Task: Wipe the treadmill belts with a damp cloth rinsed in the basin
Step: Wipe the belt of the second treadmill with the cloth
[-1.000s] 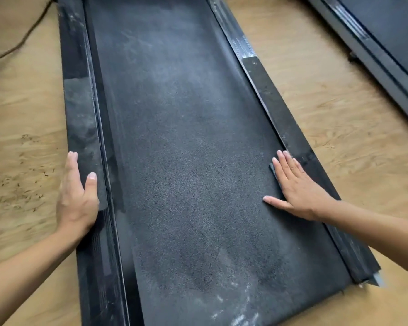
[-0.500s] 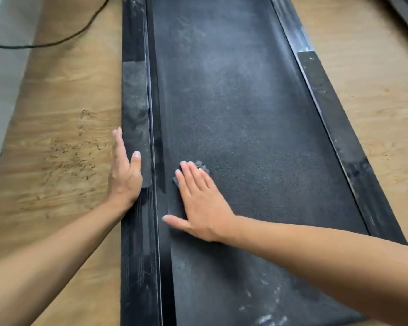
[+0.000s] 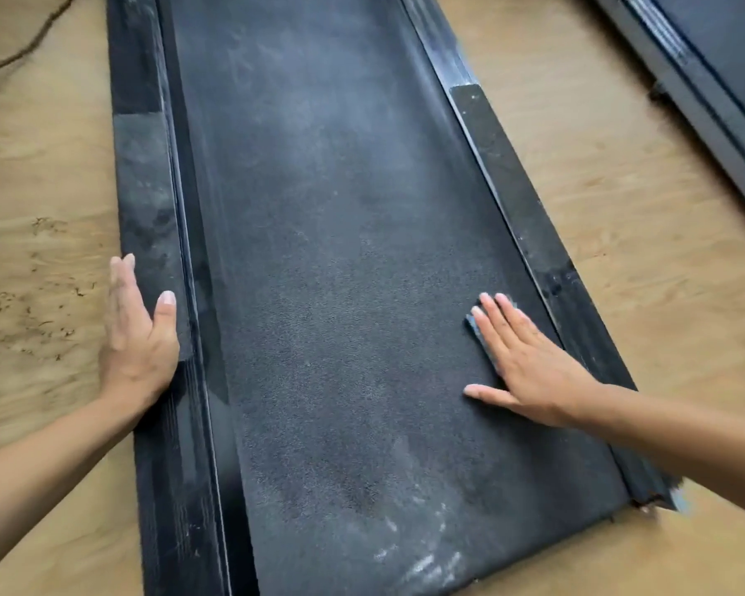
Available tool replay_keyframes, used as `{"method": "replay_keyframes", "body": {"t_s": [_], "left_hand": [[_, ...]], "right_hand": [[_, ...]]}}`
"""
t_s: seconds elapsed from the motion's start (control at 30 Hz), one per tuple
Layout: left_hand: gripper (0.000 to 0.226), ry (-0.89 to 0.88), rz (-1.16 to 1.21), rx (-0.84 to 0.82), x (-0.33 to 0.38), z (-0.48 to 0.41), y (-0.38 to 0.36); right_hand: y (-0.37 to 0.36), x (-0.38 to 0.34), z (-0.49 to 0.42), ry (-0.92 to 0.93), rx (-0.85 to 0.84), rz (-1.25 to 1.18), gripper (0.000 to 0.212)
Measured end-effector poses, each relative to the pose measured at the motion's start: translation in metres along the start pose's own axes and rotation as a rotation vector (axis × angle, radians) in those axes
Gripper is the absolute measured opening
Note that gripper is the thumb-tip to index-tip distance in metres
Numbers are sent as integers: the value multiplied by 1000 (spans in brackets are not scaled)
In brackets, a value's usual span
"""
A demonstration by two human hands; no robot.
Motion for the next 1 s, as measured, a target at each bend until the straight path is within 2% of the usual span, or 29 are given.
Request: {"method": "replay_keyframes", "body": {"t_s": [0.07, 0.2, 0.27, 0.43, 0.5, 0.57, 0.67, 0.73, 0.83, 1.0], "left_hand": [[69, 5, -22, -3, 1, 0, -1], [70, 19, -76, -7, 5, 1, -3], [67, 33, -92, -1, 3, 1, 0], [65, 57, -114, -17, 7, 4, 2], [65, 72, -115, -24, 8, 4, 3], [66, 55, -122, -24, 9, 4, 0], [69, 67, -149, -4, 7, 1, 2], [70, 53, -130, -7, 6, 2, 0], [67, 47, -119, -1, 5, -1, 2], [62, 31, -105, 3, 4, -2, 1]], "right_hand": [[-16, 35, 17, -87, -55, -63, 116], [-20, 26, 10, -176, -11, -307, 123], [-11, 1, 0, -182, 10, -416, 127], [20, -100, -16, -125, 125, -470, 124], [41, -167, -31, -27, 176, -508, 120], [55, -243, -39, 185, 208, -489, 118], [48, -307, -29, 383, 219, -299, 114], [34, -292, -19, 370, 243, -254, 108], [19, -222, -10, 249, 278, -291, 106], [-36, -19, 28, -312, 173, -464, 112]]}}
Point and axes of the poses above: each hand's wrist, its own z-axis away from the middle knuckle, its own y-axis out of the back of the hand, x = y × z, the point moved 6 cm from there along -z, towards the middle knuckle, and after that the axes turned 13 degrees about -x, right-handed, at the moved point
